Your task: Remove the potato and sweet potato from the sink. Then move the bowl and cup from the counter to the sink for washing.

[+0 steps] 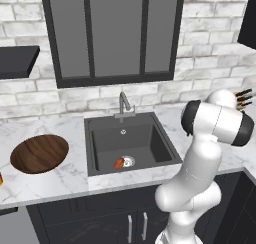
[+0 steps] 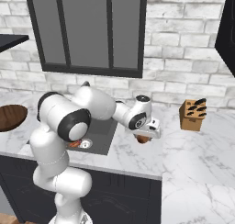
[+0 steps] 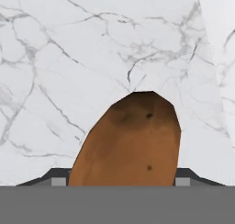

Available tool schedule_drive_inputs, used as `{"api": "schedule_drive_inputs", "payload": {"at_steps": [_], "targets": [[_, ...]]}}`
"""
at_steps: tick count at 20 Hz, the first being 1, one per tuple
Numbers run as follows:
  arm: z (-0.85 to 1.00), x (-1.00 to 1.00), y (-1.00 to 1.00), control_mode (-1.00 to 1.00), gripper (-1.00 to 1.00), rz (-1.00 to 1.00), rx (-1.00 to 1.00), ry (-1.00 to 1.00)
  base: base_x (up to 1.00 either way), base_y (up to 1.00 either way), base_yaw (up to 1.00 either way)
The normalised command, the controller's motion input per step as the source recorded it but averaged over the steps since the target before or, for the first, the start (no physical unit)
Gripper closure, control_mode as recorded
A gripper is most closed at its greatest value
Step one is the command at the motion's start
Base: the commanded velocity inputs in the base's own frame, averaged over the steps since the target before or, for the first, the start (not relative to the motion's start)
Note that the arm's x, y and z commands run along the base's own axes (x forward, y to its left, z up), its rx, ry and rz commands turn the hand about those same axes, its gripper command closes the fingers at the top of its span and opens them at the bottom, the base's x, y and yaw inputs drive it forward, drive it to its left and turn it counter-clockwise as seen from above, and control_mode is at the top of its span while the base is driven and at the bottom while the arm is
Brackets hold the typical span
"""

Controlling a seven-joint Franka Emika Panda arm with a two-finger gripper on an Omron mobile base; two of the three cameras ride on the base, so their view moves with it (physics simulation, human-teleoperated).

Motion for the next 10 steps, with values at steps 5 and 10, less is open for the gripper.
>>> {"api": "schedule_drive_inputs", "payload": {"at_steps": [5,10], "targets": [[-0.30,0.10,-0.05,-1.00,1.00,0.02,0.06,0.14,0.00,0.00,0.00],[-0.26,0.08,-0.07,-1.00,1.00,0.03,0.05,0.10,0.00,0.00,0.00]]}}
